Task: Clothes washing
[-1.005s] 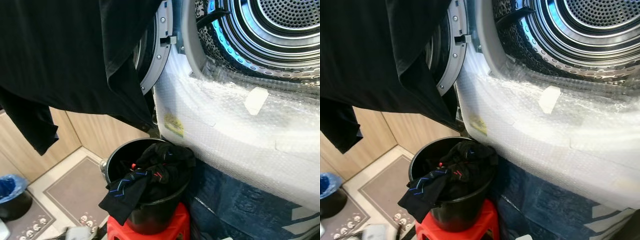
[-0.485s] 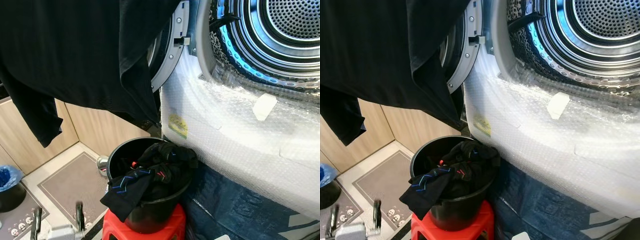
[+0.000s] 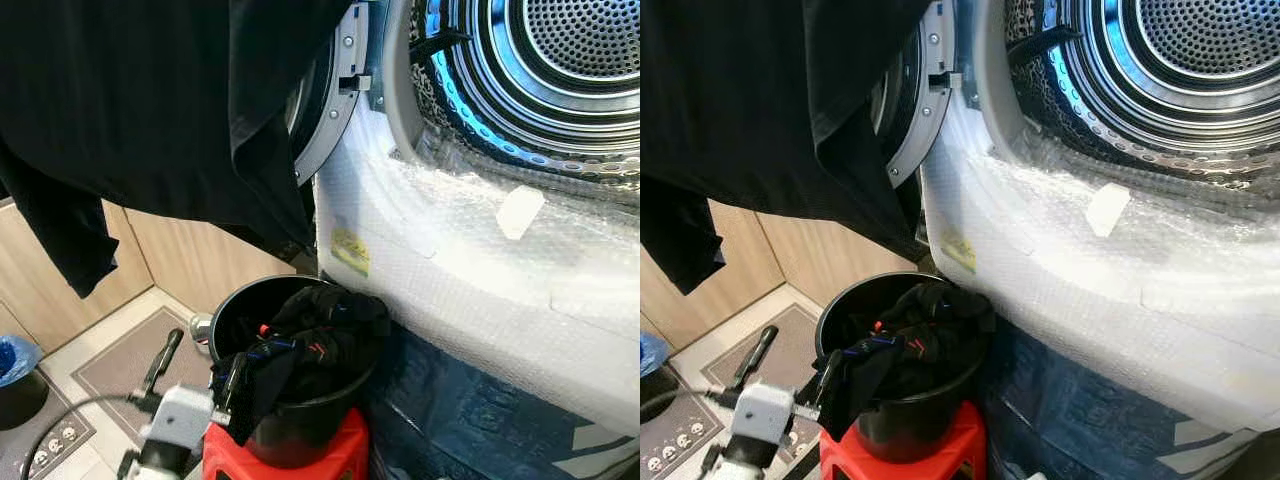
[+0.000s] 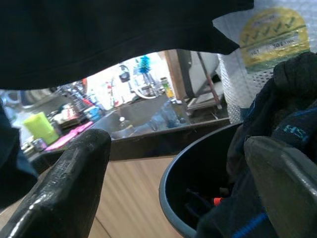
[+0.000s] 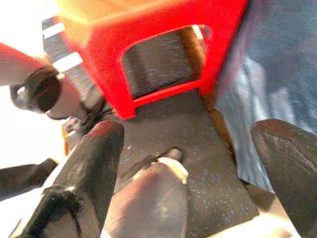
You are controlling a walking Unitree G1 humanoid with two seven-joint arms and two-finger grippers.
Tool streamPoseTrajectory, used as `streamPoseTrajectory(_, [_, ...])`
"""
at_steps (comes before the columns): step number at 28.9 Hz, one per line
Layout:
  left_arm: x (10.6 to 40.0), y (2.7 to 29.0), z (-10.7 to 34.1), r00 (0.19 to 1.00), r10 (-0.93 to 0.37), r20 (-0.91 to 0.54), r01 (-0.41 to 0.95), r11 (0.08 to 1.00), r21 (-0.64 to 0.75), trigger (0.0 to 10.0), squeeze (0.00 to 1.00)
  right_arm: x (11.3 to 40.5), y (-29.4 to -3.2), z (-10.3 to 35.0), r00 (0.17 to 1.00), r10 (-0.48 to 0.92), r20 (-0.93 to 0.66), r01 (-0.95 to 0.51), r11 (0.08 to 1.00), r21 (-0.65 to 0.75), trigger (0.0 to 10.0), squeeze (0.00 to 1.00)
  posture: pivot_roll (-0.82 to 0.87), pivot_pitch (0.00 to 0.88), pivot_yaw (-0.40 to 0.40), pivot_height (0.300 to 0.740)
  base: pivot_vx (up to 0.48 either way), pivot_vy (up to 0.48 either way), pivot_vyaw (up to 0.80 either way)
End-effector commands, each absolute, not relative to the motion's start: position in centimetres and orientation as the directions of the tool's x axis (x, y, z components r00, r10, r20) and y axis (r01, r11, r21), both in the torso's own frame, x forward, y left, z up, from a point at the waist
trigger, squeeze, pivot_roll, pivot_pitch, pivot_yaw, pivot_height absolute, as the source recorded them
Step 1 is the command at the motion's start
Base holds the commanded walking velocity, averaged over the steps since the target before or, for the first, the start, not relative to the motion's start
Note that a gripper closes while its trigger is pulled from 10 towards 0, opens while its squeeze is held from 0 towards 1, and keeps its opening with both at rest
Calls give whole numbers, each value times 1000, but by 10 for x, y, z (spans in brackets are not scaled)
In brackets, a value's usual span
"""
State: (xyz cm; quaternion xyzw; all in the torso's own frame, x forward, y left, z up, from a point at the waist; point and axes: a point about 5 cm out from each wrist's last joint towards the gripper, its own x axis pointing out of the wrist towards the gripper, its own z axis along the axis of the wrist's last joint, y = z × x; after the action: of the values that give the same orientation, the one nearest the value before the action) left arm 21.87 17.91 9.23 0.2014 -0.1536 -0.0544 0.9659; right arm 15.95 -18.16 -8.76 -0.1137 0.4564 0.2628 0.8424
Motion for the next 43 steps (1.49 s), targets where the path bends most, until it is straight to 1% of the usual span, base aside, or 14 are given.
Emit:
streamPoseTrajectory(1, [221, 175, 89, 950, -216, 227, 118, 917, 381, 10000, 0, 157, -181, -86, 412, 401, -818, -606, 792, 82, 10000, 0, 71, 0, 9, 740, 0, 0, 0])
streamPoseTrajectory(7, [230, 152, 90, 900, -417, 124, 355, 869, 344, 10000, 0, 143, -187, -85, 288, 505, -814, -736, 660, 149, 10000, 0, 32, 0, 33, 740, 0, 0, 0])
streamPoseTrajectory(8, [230, 152, 90, 900, -417, 124, 355, 869, 344, 10000, 0, 143, -187, -85, 288, 505, -814, -736, 660, 149, 10000, 0, 32, 0, 33, 740, 0, 0, 0])
streamPoseTrajectory(9, [233, 147, 91, 869, -484, 98, 430, 839, 333, 10000, 0, 143, -190, -82, 269, 529, -805, -770, 620, 150, 10000, 0, 29, 0, 35, 740, 0, 0, 0])
streamPoseTrajectory(13, [236, 139, 93, 803, -594, 52, 554, 775, 306, 10000, 0, 153, -196, -73, 293, 570, -768, -804, 582, 126, 10000, 0, 12, 0, 44, 740, 0, 0, 0])
streamPoseTrajectory(14, [237, 137, 97, 776, -629, 41, 584, 742, 329, 10000, 0, 163, -204, -64, 338, 583, -739, -795, 596, 107, 10000, 0, -3, 0, 55, 740, 0, 0, 0])
streamPoseTrajectory(19, [236, 139, 102, 744, -668, 16, 624, 703, 342, 10000, 0, 179, -218, -38, 447, 652, -613, -779, 620, 92, 10000, 0, -21, 0, 69, 740, 0, 0, 0])
streamPoseTrajectory(22, [236, 141, 102, 744, -668, 7, 630, 705, 326, 10000, 0, 182, -218, -30, 474, 673, -568, -765, 634, 112, 10000, 0, -27, 6, 73, 740, 0, 0, 0])
streamPoseTrajectory(26, [242, 152, 108, 756, -655, 1, 626, 723, 291, 10000, 0, 192, -209, 10, 554, 750, -361, -765, 630, 133, 10000, 0, -35, 22, 78, 740, 0, 0, 0])
streamPoseTrajectory(28, [251, 159, 110, 768, -641, 1, 625, 749, 220, 10000, 0, 207, -197, 44, 626, 758, -183, -742, 651, 160, 10000, 0, -37, 27, 76, 740, 0, 0, 0])
streamPoseTrajectory(30, [261, 168, 114, 789, -614, 13, 598, 774, 209, 10000, 0, 213, -185, 71, 620, 784, -40, -760, 612, 219, 10000, 0, -38, 31, 75, 740, 0, 0, 0])
streamPoseTrajectory(32, [266, 171, 116, 793, -610, 13, 594, 777, 208, 10000, 0, 214, -180, 82, 606, 795, 10, -774, 587, 236, 10000, 0, -35, 33, 73, 740, 0, 0, 0])
streamPoseTrajectory(38, [278, 173, 117, 785, -620, 5, 605, 768, 212, 10000, 0, 220, -171, 113, 587, 799, 127, -799, 548, 249, 10000, 0, -33, 38, 64, 740, 0, 0, 0])
streamPoseTrajectory(43, [288, 157, 115, 737, -676, 1, 669, 730, 139, 10000, 0, 219, -166, 142, 576, 799, 173, -803, 514, 301, 10000, 0, -44, 38, 57, 740, 0, 0, 0])
